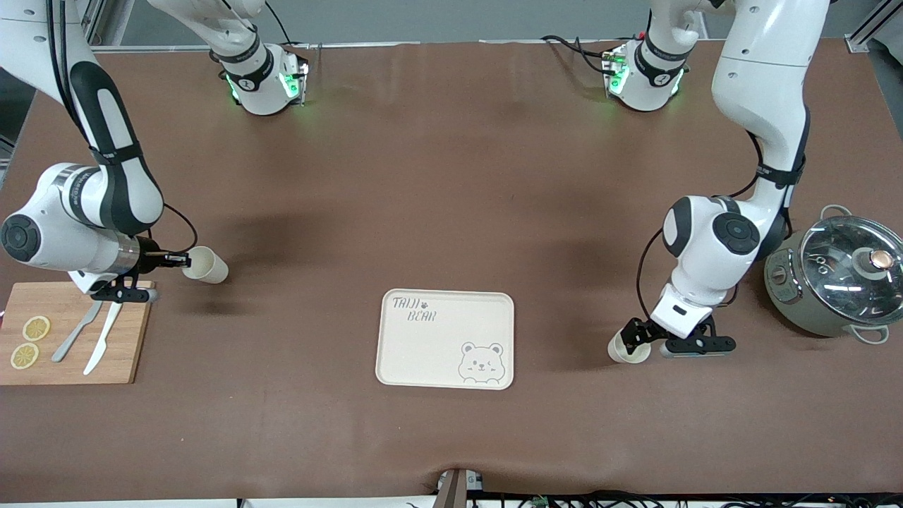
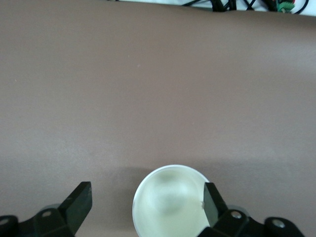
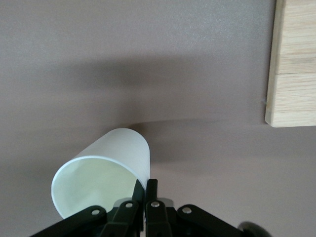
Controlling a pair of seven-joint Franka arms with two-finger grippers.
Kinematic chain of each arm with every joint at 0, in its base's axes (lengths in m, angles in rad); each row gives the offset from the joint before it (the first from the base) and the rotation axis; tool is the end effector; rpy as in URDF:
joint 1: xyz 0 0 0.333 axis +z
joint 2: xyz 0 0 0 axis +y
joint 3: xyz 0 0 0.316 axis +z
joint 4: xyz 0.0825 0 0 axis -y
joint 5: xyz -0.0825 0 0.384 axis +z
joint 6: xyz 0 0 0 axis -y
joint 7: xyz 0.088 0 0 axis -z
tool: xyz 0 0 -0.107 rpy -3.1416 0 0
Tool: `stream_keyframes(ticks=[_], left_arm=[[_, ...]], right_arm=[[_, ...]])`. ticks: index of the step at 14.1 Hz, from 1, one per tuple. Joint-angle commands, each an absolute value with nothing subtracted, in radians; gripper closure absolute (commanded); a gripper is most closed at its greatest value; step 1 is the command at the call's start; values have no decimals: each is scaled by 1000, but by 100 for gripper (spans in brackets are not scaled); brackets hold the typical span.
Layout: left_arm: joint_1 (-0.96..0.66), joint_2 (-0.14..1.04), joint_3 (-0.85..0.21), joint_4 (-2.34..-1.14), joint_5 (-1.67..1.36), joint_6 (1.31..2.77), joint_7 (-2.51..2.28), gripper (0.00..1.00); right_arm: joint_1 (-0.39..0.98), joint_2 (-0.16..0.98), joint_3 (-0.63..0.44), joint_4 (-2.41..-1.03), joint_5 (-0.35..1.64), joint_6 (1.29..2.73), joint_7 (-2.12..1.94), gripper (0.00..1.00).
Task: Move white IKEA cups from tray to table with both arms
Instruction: 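Open both grippers and lift them away from the cups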
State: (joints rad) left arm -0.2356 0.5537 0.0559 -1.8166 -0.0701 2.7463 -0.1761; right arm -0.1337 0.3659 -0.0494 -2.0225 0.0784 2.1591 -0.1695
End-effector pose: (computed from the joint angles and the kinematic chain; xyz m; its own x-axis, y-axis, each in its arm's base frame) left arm 0.6731 -0.1235 0.2739 0.9318 0.0547 0.3589 0.0263 -0.9961 0.0837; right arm 0.5655 -0.1011 0.2509 0.9745 -0.0537 -0.2179 -0.0713 -0.9947 -0.0738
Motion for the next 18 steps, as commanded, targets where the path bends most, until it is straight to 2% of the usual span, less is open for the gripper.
stream_keyframes(ticks=[1,3,11,16,17,18], left_arm=[[-236,477,57,-1725,-91,2506,-170,0],[-233,445,58,-1634,-90,2319,-170,0],[-173,285,66,-1455,-74,1834,-126,0],[-115,273,63,-1345,-75,1626,-66,0],[-112,270,61,-1344,-77,1625,-63,0],[-110,268,61,-1344,-77,1624,-61,0]], right_arm=[[-160,350,-31,-2045,69,2181,-190,100],[-161,360,-31,-2046,69,2187,-190,100],[-181,385,-29,-2049,71,2221,-216,100],[-178,385,-28,-2046,80,2212,-207,100],[-176,385,-28,-2045,81,2210,-203,93],[-178,384,-28,-2039,81,2209,-202,65]])
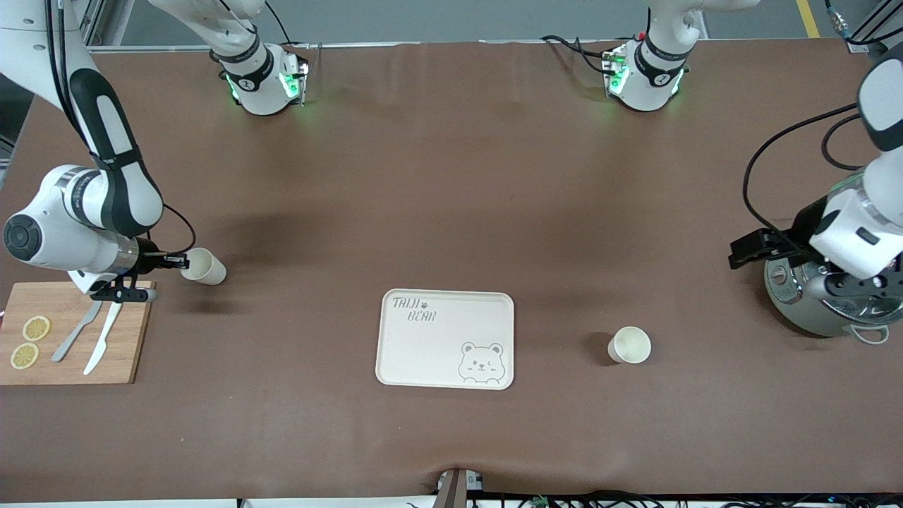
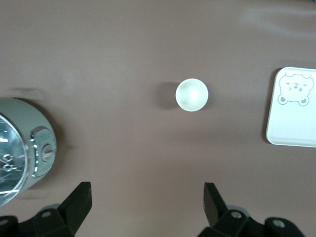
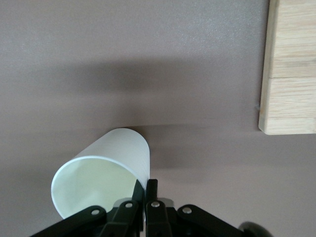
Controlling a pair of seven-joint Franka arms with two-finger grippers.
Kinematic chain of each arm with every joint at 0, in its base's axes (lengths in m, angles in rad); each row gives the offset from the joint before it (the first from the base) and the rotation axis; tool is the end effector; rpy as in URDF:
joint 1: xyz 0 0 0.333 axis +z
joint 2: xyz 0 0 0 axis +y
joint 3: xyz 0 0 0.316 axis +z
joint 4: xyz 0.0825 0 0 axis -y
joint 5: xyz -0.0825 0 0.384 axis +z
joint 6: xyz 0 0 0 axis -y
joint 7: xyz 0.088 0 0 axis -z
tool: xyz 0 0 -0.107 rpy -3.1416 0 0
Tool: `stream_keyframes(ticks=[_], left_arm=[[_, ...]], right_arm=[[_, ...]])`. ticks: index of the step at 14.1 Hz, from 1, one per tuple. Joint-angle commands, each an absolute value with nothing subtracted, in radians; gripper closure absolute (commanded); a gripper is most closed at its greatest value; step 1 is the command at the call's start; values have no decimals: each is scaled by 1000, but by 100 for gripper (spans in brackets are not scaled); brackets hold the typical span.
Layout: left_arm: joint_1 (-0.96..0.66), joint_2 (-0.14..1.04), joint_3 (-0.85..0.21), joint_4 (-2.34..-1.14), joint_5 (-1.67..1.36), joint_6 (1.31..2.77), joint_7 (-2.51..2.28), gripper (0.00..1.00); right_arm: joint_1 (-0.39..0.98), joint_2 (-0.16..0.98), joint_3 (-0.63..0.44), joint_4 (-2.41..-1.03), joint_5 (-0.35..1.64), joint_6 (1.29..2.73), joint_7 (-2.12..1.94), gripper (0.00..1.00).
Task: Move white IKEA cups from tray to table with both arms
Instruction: 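Open both grippers and lift them away from the cups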
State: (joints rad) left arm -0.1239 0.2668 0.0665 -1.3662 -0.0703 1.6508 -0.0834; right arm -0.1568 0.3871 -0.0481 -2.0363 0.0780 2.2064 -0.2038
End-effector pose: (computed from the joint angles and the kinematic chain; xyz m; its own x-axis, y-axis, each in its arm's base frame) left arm 0.6392 -0.0494 0.5696 0.9995 0.0288 0.0138 0.0281 -0.9981 0.0540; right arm 0.5621 -0.1138 0.2364 0.9780 -0.0437 -0.2040 -0.0603 -0.9953 -0.0761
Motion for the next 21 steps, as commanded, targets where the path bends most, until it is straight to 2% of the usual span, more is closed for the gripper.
stream_keyframes(ticks=[1,3,4,5,11,16,18,21], left_arm=[[-112,258,63,-1344,-75,1624,-61,0],[-112,241,66,-1344,-74,1624,-48,0],[-112,239,66,-1344,-74,1624,-48,0],[-112,238,66,-1345,-72,1624,-46,0],[-92,229,66,-1351,-72,1624,-8,0],[-91,226,66,-1358,-74,1624,-5,0],[-90,227,66,-1355,-74,1624,-8,0],[-91,229,66,-1351,-72,1624,-6,0]], right_arm=[[-179,383,-28,-2034,81,2210,-202,39],[-183,383,-28,-2025,81,2209,-202,18],[-184,382,-29,-2023,81,2210,-202,4],[-184,380,-29,-2022,81,2210,-202,0],[-181,364,-32,-1977,74,2139,-202,0],[-213,374,-31,-1855,71,2011,-203,0],[-201,370,-31,-1848,69,1965,-203,0],[-213,376,-29,-1787,69,1945,-207,0]])
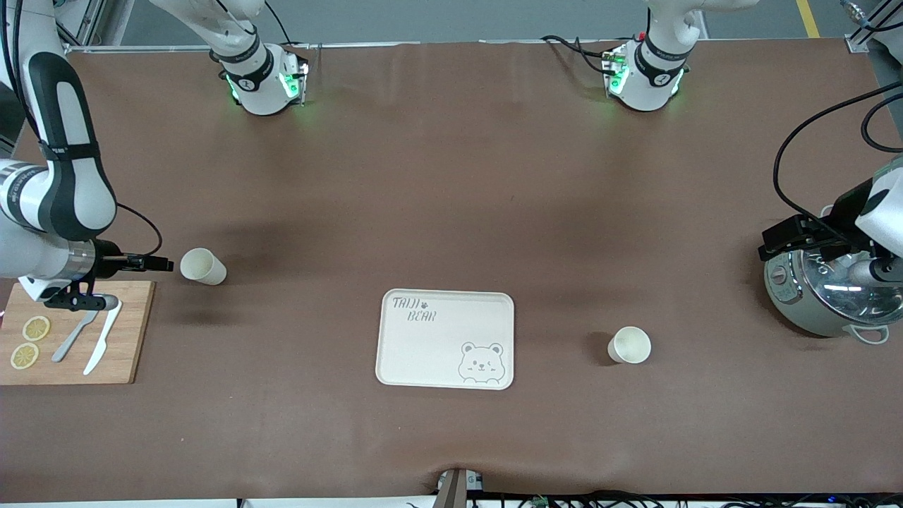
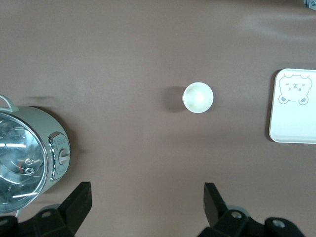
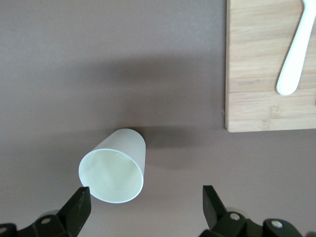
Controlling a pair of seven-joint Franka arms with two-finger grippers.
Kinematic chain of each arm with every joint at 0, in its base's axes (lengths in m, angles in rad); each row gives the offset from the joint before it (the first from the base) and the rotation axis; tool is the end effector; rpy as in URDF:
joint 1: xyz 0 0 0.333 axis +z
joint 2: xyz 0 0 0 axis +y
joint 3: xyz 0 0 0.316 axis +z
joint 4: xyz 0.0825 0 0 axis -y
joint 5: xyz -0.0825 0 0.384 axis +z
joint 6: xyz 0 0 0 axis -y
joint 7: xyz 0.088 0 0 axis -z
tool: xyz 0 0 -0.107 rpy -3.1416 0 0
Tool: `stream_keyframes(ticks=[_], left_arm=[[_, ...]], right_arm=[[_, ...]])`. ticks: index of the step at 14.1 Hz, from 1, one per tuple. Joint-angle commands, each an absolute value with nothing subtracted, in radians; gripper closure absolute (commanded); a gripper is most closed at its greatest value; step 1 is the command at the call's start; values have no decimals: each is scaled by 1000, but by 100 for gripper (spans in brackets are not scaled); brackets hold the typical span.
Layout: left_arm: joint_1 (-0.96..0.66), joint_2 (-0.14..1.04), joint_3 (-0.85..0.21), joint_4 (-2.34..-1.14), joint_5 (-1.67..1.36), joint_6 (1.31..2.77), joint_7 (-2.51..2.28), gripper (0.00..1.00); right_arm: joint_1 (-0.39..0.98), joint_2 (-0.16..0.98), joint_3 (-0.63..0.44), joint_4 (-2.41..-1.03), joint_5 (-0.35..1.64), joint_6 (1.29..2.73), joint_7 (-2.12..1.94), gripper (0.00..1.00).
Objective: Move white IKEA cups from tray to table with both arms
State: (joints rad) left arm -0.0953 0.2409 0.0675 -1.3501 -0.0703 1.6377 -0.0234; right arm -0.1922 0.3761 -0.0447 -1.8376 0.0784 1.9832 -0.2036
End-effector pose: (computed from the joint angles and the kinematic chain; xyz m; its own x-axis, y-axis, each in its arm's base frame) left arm 0.6332 -0.0301 0.5926 0.9989 -0.0024 0.0458 -0.0049 -0.9985 0.0553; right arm 0.5954 -0.1371 0.3084 0.9749 -0.0601 -0.2145 -0.0814 -0.9925 -0.0916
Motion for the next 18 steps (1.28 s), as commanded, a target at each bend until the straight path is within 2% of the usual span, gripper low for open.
stream_keyframes(ticks=[1,6,12,18], left_arm=[[-91,229,66,-1350,-74,1624,-5,0],[-92,235,64,-1350,-57,1626,-5,0],[-84,236,64,-1350,-63,1626,-5,0],[-81,239,64,-1350,-61,1626,-2,0]], right_arm=[[-207,388,-29,-1749,66,1901,-207,0],[-229,541,-31,-1473,29,1692,-210,0],[-203,537,-29,-1431,-38,1665,-209,0],[-183,534,-25,-1267,-83,1473,-210,0]])
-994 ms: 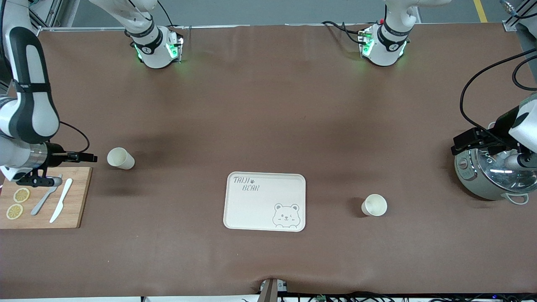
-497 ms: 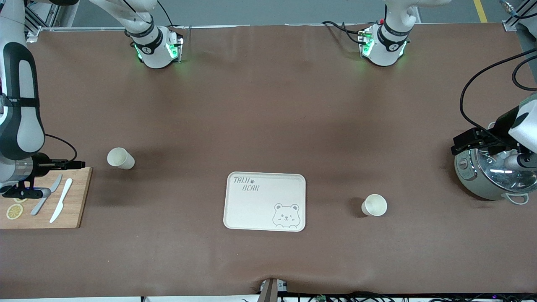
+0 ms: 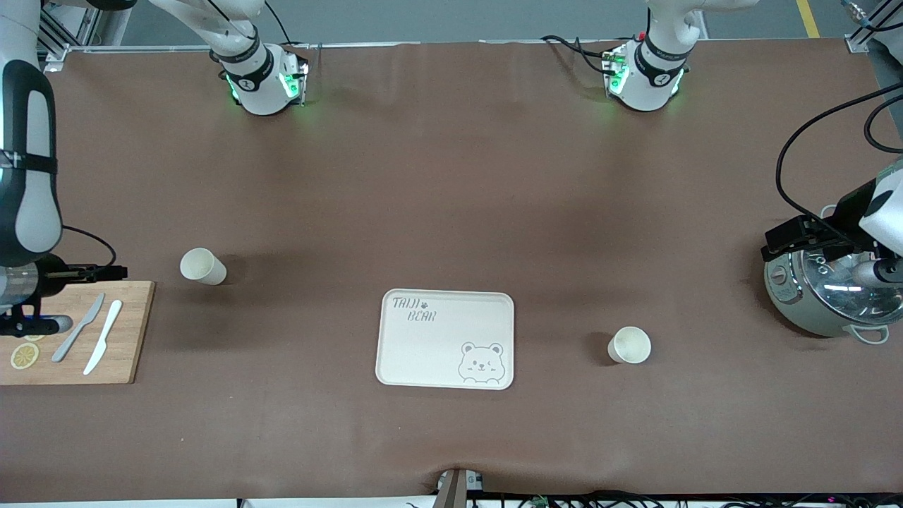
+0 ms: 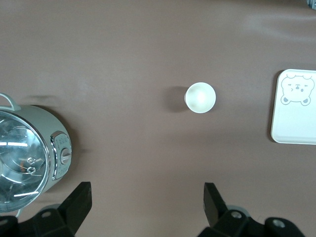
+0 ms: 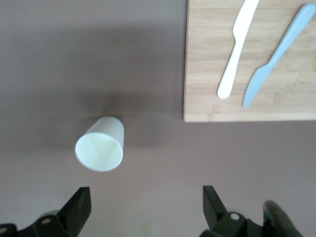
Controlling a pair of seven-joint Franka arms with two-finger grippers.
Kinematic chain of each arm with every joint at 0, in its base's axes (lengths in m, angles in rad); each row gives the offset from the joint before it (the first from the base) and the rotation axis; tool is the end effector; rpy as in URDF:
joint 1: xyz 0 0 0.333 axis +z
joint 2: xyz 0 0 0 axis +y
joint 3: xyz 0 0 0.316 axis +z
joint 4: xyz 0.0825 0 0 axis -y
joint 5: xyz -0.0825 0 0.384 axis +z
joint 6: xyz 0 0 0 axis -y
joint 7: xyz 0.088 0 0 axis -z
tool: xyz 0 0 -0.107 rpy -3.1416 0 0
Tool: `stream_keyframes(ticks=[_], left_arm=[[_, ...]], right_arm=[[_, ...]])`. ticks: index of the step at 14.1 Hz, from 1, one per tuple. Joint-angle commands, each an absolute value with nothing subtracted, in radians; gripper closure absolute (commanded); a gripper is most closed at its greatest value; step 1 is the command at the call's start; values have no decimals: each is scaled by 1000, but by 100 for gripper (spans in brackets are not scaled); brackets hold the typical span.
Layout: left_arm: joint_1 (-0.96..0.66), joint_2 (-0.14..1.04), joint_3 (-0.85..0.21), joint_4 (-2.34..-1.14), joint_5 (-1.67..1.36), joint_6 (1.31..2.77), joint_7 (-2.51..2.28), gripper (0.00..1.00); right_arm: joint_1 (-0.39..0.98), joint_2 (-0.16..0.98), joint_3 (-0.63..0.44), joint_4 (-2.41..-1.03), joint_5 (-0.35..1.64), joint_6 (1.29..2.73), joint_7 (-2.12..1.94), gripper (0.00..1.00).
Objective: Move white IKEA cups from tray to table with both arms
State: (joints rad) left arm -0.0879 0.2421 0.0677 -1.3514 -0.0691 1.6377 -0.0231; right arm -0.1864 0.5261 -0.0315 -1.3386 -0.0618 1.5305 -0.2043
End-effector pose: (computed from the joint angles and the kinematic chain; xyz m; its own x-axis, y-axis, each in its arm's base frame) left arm 0.6337 -0.0252 0.5912 0.9990 0.0048 0.0434 0.0025 -0.9985 0.0539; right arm 0.6531 -0.1475 0.4031 0.9418 -0.0050 -0.3360 -0.0029 -1.0000 0.0069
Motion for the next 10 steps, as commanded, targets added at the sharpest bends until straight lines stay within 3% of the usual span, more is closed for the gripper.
stream_keyframes(ticks=[1,10], left_arm=[[-81,239,64,-1350,-61,1626,-2,0],[-81,238,66,-1350,-60,1626,-2,0]], right_arm=[[-169,531,-28,-1261,-86,1467,-210,0],[-92,408,-17,-1266,-69,1399,-202,0]])
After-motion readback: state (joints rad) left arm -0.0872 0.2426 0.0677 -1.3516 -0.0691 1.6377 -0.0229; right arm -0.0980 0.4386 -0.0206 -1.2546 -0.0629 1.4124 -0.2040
